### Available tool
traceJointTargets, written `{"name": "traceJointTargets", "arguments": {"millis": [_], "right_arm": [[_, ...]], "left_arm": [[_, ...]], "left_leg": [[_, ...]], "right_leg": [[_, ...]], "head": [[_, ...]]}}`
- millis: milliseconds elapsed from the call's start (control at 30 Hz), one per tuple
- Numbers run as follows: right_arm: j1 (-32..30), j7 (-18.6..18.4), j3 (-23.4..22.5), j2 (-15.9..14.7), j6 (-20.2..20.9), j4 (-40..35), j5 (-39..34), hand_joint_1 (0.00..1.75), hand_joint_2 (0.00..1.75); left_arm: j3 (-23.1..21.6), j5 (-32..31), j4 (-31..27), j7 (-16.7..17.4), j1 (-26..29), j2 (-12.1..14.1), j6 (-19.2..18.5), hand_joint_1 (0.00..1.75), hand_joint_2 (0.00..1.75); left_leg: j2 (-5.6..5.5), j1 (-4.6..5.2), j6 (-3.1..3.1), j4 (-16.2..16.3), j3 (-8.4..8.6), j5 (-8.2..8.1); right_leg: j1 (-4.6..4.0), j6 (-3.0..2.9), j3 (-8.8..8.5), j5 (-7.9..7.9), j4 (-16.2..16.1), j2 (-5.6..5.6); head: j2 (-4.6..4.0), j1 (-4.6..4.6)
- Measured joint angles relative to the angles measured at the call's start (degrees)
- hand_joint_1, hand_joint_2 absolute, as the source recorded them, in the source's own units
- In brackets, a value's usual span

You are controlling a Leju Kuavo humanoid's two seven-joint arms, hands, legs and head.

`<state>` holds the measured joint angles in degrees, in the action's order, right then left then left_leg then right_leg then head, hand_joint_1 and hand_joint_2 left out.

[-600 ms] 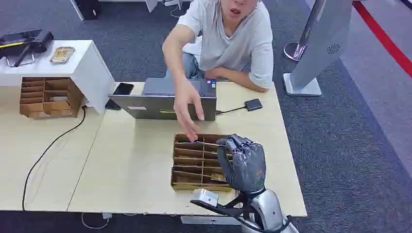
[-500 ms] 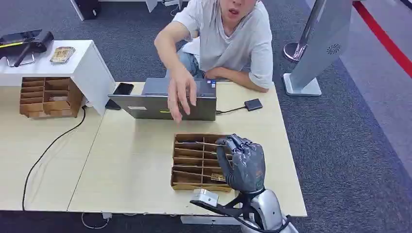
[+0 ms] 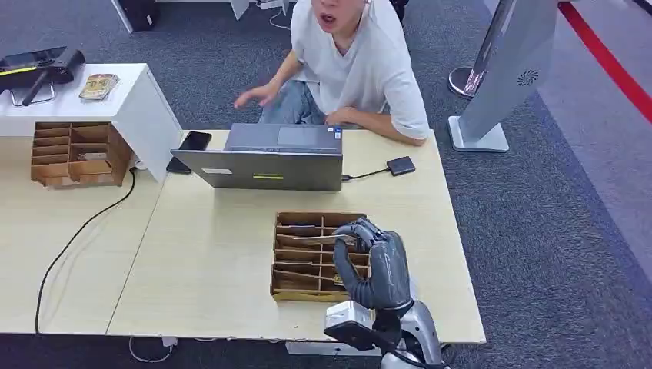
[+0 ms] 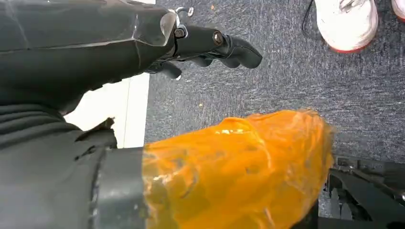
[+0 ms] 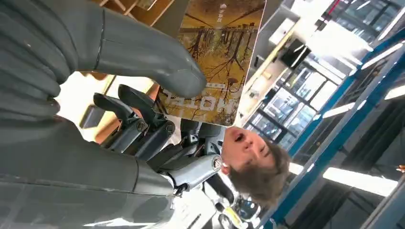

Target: Pass the card to the sensor for recognition and then transmit it.

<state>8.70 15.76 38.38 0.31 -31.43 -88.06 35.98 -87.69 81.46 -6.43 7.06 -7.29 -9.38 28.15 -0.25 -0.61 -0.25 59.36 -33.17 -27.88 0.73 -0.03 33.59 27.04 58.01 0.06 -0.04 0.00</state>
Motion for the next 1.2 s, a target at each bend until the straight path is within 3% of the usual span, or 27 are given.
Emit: {"name": "traceJointTargets", "arguments": {"millis": [100,267,533,933,1200], "right_arm": [[-0.3,1.2,0.2,-0.1,1.5,-0.6,-2.5,1.75,1.75],[-2.0,5.2,0.2,-0.7,8.8,-2.7,-14.8,1.75,1.75],[-5.6,7.6,-1.4,-2.0,17.2,-4.6,-24.8,1.75,1.75],[-10.1,8.2,-5.1,-2.9,21.8,-4.7,-28.3,1.75,1.75],[-11.8,8.5,-6.5,-3.1,22.5,-4.7,-29.0,1.75,1.75]], "left_arm": [[0.0,0.0,0.0,0.0,0.0,0.0,0.0,0.00,0.00],[0.0,0.4,0.0,-0.5,0.0,0.0,0.0,0.00,0.00],[0.0,0.8,0.0,-0.7,0.0,0.0,0.0,0.00,0.00],[0.0,1.0,0.0,-1.0,0.0,0.0,0.0,0.00,0.00],[0.0,1.1,0.0,-1.0,0.0,0.0,0.0,0.00,0.00]], "left_leg": [[0.00,0.00,0.00,0.0,0.00,0.00],[0.00,0.00,0.00,0.0,0.00,0.00],[0.00,0.00,0.01,0.0,-0.01,-0.01],[-0.01,0.00,0.01,0.0,-0.01,-0.01],[0.00,0.00,0.01,0.0,0.00,-0.01]], "right_leg": [[0.00,0.00,0.00,0.00,0.0,0.00],[0.00,0.00,0.00,0.00,0.0,0.00],[0.00,0.01,0.00,0.01,0.0,-0.01],[0.00,0.00,0.00,0.01,0.0,-0.01],[0.00,0.01,0.01,0.01,0.0,0.00]], "head": [[0.00,0.00],[0.00,0.00],[0.00,0.00],[0.00,0.00],[0.00,0.00]]}}
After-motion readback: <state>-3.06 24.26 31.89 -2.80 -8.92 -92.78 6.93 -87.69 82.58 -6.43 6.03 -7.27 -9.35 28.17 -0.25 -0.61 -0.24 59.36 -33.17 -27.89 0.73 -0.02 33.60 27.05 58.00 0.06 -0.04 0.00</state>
